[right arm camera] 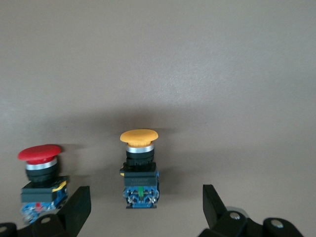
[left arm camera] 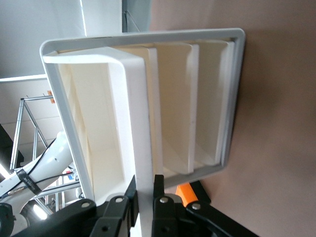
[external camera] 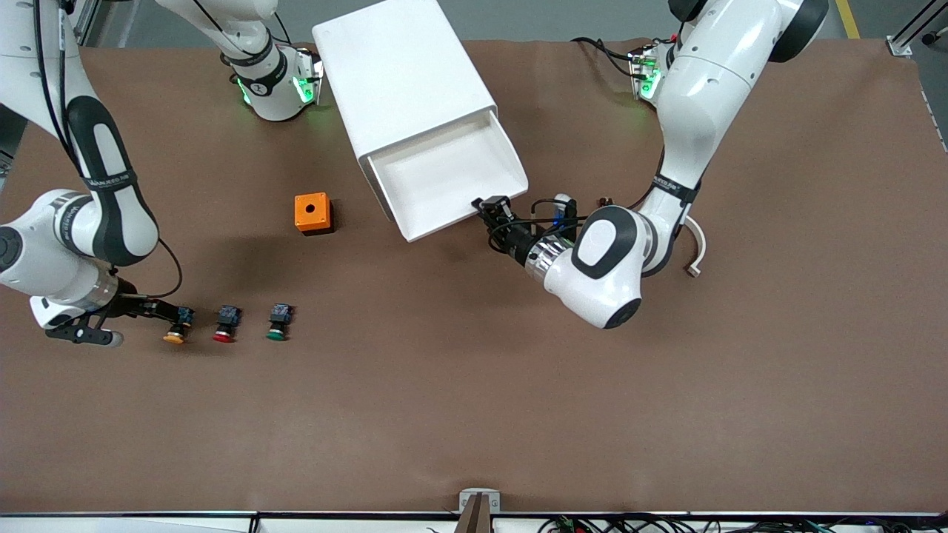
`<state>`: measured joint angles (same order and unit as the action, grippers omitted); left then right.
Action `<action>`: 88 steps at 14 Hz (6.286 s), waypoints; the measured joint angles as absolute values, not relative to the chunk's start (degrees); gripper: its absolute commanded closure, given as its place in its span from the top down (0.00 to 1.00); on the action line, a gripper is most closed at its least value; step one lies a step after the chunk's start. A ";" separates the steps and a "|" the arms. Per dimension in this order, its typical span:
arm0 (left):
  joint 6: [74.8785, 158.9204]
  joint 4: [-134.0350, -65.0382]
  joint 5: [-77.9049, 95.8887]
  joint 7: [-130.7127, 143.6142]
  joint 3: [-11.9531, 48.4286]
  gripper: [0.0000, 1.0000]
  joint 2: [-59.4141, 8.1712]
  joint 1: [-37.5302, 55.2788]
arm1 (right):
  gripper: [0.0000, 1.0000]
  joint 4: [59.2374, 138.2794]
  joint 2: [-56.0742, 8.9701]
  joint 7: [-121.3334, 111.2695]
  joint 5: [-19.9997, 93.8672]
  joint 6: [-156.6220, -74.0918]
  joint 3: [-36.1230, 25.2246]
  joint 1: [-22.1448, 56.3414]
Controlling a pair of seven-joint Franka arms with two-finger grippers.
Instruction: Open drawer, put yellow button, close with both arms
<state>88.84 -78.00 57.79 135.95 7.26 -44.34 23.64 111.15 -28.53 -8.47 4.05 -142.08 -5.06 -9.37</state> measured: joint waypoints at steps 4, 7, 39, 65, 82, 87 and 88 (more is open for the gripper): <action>91.07 -76.80 57.79 133.30 7.15 1.00 -44.34 22.09 | 0.98 114.47 -31.16 -8.45 5.46 -149.51 -4.71 -8.84; 91.36 -75.03 57.79 128.26 6.24 1.00 -44.32 21.71 | 0.00 115.22 -32.30 -8.41 5.47 -150.72 -4.68 -8.71; 93.90 -81.95 5.69 45.57 0.30 1.00 -24.04 22.71 | 0.00 104.37 -2.99 101.95 7.01 -110.46 -3.67 47.81; 123.55 -94.06 6.09 71.65 17.06 1.00 -28.35 33.46 | 1.00 94.64 -6.65 35.89 0.94 -94.62 -6.54 28.22; 122.94 -94.72 5.23 86.64 16.39 1.00 -28.35 42.15 | 1.00 92.54 -3.61 -10.93 -0.30 -88.46 -6.51 -0.13; 115.08 -89.60 -3.03 82.59 15.85 1.00 -24.68 27.37 | 1.00 91.06 -3.65 -9.51 -0.29 -88.45 -6.35 -0.52; 113.85 -88.64 -3.37 79.23 15.80 1.00 -23.48 23.72 | 1.00 90.94 -3.70 -9.48 -0.30 -88.45 -6.30 -0.53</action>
